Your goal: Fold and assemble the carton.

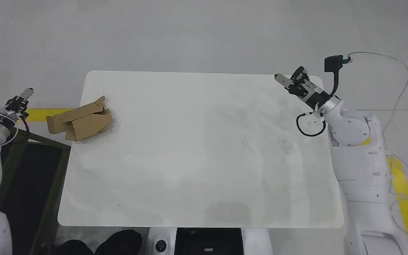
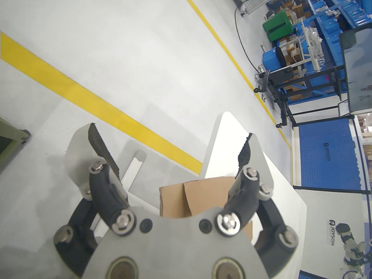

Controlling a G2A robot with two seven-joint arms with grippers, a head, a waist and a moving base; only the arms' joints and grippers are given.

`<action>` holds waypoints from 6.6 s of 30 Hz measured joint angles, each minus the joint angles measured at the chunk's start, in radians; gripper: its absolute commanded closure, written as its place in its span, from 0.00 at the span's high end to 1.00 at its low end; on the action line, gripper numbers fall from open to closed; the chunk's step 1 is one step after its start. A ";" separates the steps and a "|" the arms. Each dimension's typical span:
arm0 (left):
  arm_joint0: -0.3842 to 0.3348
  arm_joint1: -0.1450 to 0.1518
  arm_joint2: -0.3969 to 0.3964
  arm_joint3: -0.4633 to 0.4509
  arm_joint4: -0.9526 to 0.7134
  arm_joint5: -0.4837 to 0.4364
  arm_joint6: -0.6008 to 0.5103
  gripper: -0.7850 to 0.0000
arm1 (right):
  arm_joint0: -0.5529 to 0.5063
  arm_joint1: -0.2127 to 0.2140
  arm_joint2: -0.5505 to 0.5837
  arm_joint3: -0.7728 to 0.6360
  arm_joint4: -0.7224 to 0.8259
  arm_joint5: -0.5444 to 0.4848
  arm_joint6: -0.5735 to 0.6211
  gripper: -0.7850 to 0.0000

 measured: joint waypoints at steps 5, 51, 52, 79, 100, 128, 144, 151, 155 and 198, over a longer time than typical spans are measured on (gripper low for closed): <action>-0.003 -0.011 0.016 0.020 -0.005 0.021 -0.021 1.00 | 0.000 0.000 0.000 0.000 0.000 0.000 0.000 1.00; -0.035 -0.040 0.055 -0.022 -0.062 -0.099 -0.224 1.00 | 0.000 0.000 0.000 0.000 0.000 0.000 0.000 1.00; -0.037 -0.038 0.055 -0.022 -0.054 -0.101 -0.224 1.00 | 0.000 0.000 0.000 0.000 0.000 0.000 0.000 1.00; 0.000 -0.012 -0.009 -0.025 -0.207 0.074 -0.487 1.00 | 0.000 0.000 0.000 0.000 0.000 0.000 0.000 1.00; 0.049 -0.026 0.010 -0.018 -0.305 0.000 -0.558 0.00 | 0.000 0.000 0.000 0.000 0.000 0.000 0.000 1.00; 0.016 -0.020 -0.038 -0.169 -0.521 -0.085 -0.648 0.00 | 0.000 0.000 0.000 0.000 0.000 0.000 0.000 1.00; 0.008 -0.089 0.109 -0.438 -0.715 -0.023 -0.700 0.00 | 0.000 0.000 0.000 0.000 0.000 0.000 0.000 1.00; -0.032 -0.128 0.211 -0.468 -0.760 -0.028 -0.739 0.00 | 0.000 0.000 0.000 0.000 0.000 0.000 0.000 1.00; -0.059 -0.149 0.266 -0.480 -0.770 -0.041 -0.775 0.00 | 0.000 0.000 0.000 0.000 0.000 0.000 0.000 1.00; -0.149 -0.269 0.547 -0.559 -0.828 -0.016 -0.825 0.00 | 0.000 0.000 0.000 0.000 0.000 0.000 0.000 1.00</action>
